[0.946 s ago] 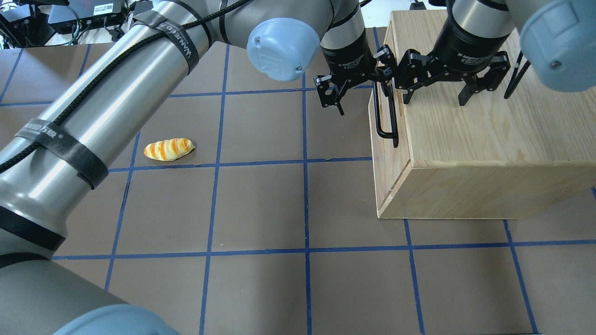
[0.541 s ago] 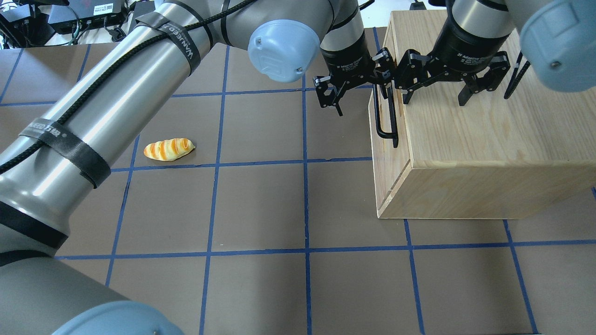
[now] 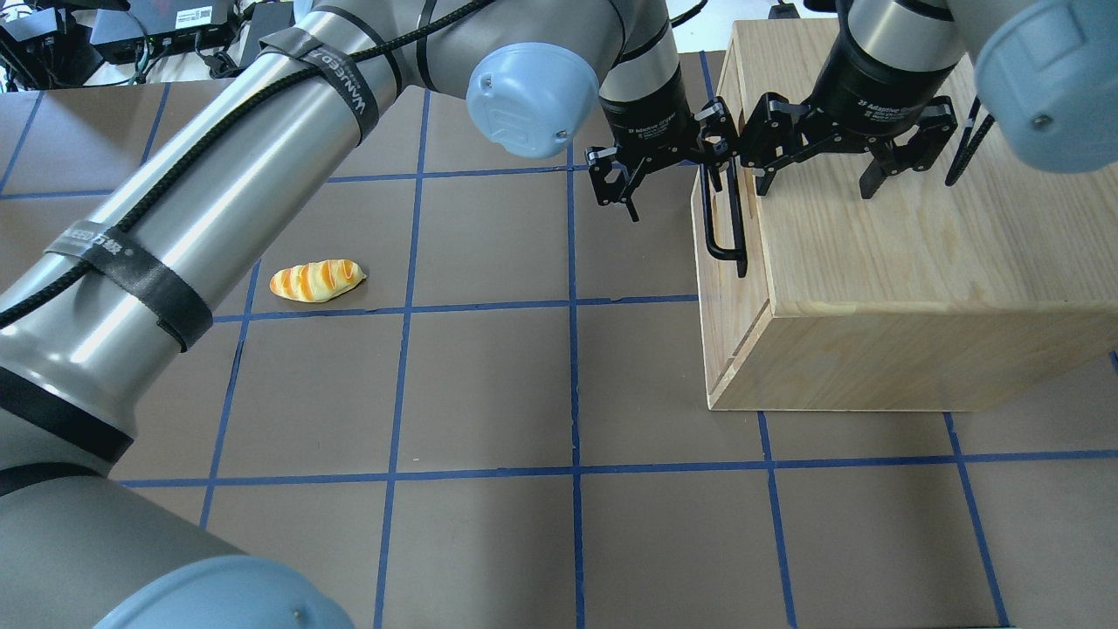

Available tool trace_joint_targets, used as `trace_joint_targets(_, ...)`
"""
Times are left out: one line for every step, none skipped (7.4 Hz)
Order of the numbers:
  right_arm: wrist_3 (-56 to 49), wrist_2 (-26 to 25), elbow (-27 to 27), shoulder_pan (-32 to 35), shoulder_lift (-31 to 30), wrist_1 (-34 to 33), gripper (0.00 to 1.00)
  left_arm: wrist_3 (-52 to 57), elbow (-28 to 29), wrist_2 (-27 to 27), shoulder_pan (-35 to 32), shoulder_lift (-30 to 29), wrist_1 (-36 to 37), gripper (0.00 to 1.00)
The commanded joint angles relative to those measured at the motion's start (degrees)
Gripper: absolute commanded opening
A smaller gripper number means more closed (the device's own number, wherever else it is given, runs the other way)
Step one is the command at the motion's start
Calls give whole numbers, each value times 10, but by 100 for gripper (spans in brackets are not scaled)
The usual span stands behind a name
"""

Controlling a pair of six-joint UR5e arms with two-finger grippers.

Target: Open upper drawer

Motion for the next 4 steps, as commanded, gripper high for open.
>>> trace_joint_targets(0,0,0,0,0,0,100,17,1,20,1,0,-1,100)
trace_joint_targets(0,-1,0,0,0,0,100,19,2,30,1,0,-1,100)
trace_joint_targets(0,0,0,0,0,0,100,27,2,38,1,0,-1,100)
trace_joint_targets(0,-1,0,0,0,0,100,32,2,44,2,1,-1,100)
